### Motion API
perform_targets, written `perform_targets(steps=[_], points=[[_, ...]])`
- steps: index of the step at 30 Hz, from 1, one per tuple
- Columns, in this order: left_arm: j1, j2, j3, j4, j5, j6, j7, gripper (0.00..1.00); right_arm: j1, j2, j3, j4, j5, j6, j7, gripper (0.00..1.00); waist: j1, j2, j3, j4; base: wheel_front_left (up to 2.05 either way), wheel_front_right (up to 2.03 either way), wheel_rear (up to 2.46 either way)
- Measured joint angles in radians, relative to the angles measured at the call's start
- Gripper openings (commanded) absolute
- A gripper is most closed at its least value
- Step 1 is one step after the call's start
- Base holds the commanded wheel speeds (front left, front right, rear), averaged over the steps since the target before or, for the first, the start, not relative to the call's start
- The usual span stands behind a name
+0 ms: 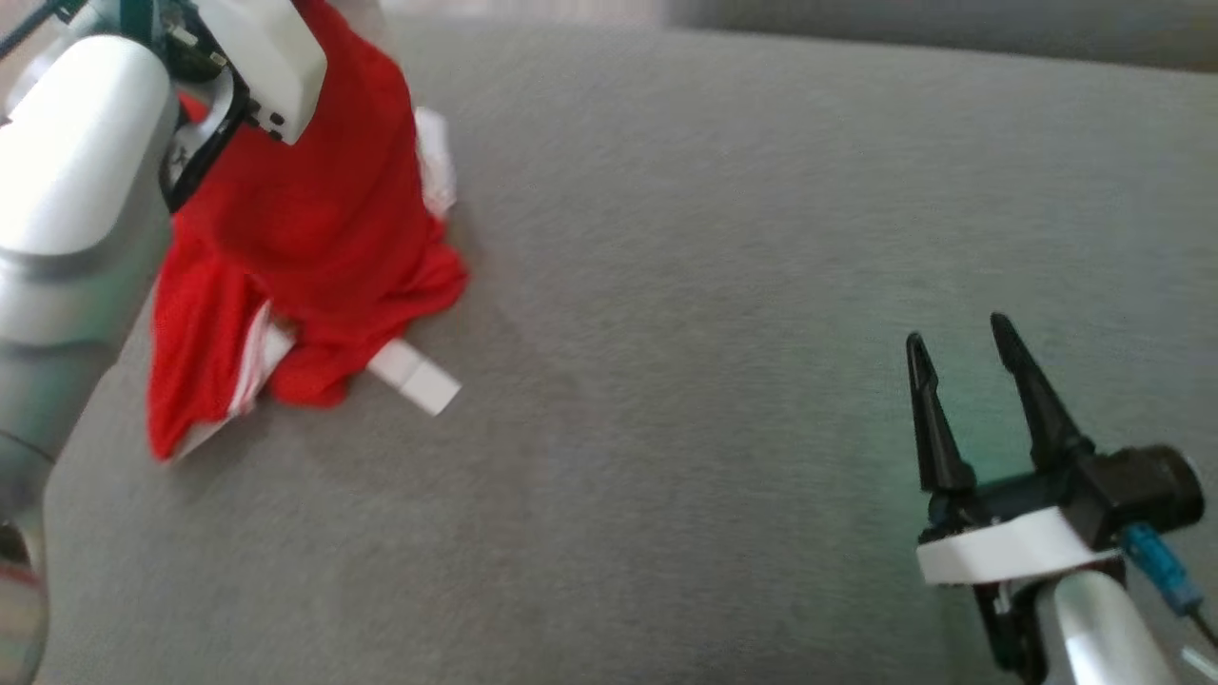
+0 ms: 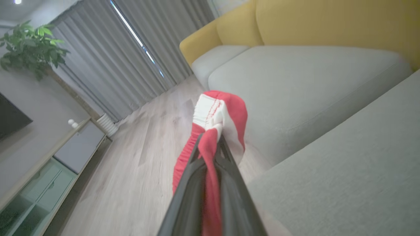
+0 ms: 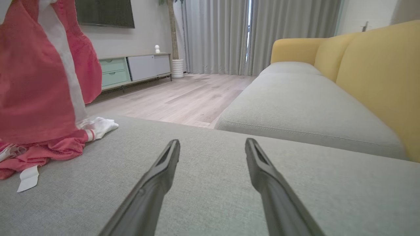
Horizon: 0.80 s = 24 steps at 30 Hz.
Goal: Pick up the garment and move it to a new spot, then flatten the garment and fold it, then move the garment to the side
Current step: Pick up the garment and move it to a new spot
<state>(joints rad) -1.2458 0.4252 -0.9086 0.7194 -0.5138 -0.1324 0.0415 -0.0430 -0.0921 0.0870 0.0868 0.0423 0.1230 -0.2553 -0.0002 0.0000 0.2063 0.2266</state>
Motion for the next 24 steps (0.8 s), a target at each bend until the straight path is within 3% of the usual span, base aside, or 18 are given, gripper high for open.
perform_targets(steps=[12,19,24], points=[[-0.001,-0.012,0.009,-0.213,-0.100,0.011,0.038,0.00,0.056,0.039,0.028,0.002,0.031,0.000,0.000,1.00,0.0001,0.0000,-0.127,-0.297,0.00,0.00,0.00],[0.036,-0.117,0.000,-0.209,-0.119,0.077,0.027,0.00,0.055,0.042,0.025,-0.016,0.089,0.000,0.000,1.00,0.0001,0.0000,-0.145,-0.463,0.00,0.00,0.00],[0.170,-0.178,-0.004,-0.150,-0.142,0.134,-0.039,0.00,0.053,0.043,0.025,-0.022,0.117,0.000,0.000,1.00,0.0002,0.0000,-0.125,-0.527,0.00,0.00,0.00]])
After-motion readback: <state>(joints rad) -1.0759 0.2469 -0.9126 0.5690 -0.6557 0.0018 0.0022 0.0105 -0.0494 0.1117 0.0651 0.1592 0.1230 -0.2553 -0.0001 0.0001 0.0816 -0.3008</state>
